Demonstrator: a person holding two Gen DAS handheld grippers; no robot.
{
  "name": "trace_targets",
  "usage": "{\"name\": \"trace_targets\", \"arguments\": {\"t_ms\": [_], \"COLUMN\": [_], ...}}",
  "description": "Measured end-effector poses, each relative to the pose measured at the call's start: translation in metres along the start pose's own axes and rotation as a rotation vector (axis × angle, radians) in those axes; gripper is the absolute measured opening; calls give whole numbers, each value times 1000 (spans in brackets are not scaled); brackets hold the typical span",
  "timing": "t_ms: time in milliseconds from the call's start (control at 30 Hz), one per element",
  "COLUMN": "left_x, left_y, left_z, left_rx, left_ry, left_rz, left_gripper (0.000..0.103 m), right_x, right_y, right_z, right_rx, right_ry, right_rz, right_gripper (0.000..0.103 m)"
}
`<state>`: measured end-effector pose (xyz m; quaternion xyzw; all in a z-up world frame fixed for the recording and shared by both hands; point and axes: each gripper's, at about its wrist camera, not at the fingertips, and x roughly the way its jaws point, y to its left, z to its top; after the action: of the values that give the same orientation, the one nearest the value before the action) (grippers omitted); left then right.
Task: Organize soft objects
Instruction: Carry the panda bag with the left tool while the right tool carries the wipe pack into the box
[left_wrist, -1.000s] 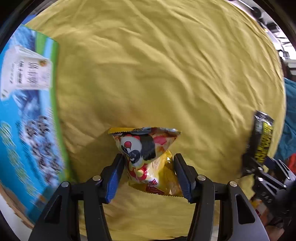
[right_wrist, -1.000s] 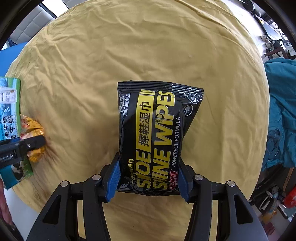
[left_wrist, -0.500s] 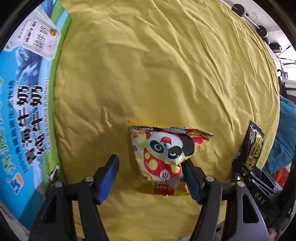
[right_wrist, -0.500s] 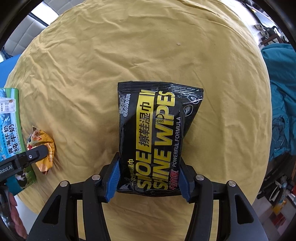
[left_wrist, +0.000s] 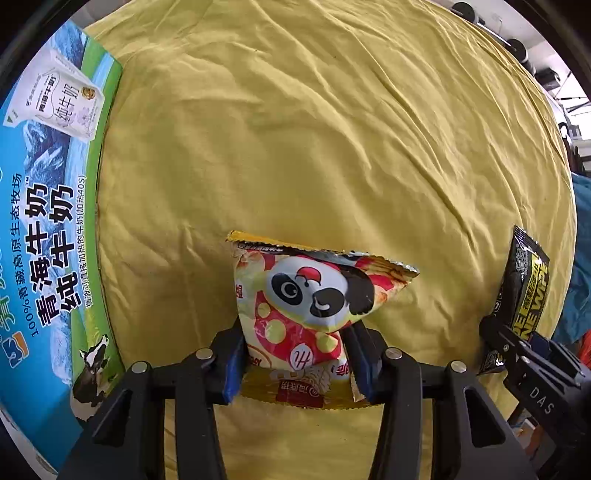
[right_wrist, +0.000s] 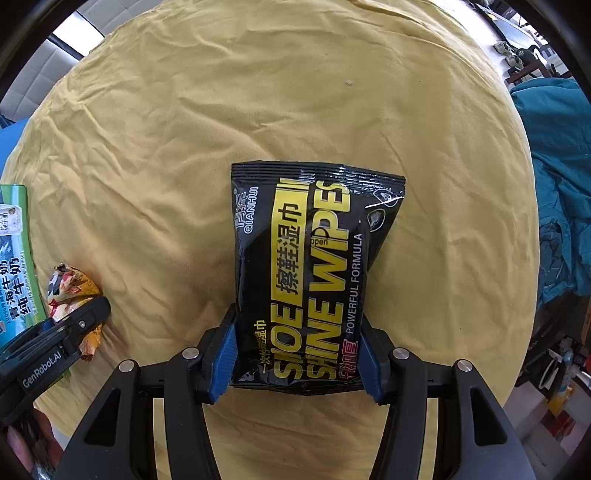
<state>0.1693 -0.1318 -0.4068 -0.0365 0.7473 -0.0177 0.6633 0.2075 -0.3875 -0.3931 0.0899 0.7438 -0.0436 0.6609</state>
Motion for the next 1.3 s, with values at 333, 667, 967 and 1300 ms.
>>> {"name": "trace_targets", "arguments": {"t_ms": [333,667,967,1300], "left_x": [8,1,18,2], "left_y": [-50,-54,-87,-71], "left_z": [28,9,1,-4], "left_rx": [39,32,147,22], "left_ry": [-1,-63,-4,-68], "left_rz": [45,14,50,33], "left_gripper": [45,66,100,41], "right_x": [1,5,5,4], "right_y": [-1,0,-5,-2], "right_z": [3,6,8,5], "right_rx": [-29,-21,-35,-60], "right_ry": [11,32,33,21], "right_rz": [-31,-17,-21,-31], "right_gripper": [58,58,58,57]}}
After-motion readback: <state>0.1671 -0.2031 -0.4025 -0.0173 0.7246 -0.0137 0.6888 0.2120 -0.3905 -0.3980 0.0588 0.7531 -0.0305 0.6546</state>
